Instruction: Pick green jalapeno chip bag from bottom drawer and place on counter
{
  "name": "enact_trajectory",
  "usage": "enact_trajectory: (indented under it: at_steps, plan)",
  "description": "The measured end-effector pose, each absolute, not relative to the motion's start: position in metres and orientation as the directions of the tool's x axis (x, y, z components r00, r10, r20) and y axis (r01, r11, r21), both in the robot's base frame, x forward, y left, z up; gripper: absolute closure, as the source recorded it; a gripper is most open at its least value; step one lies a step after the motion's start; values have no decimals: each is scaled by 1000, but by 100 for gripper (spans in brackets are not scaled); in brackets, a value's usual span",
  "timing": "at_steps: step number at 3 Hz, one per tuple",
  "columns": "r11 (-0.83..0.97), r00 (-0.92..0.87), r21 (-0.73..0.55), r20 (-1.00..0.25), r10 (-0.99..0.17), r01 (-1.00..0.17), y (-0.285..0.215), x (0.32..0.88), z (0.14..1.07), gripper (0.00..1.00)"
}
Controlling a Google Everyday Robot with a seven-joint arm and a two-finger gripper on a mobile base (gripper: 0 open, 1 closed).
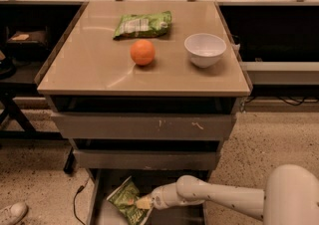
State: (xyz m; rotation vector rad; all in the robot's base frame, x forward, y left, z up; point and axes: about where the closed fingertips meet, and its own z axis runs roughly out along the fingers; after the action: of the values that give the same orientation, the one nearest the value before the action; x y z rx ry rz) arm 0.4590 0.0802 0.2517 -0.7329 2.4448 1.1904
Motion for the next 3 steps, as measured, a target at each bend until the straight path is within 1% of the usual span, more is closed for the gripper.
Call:
enact_trajectory:
  at_steps: [1, 3]
  plan:
    - [456, -818, 679, -456, -351, -575, 54, 442, 317, 100]
    - [439, -829, 706, -431, -357, -556, 50, 431, 331, 100]
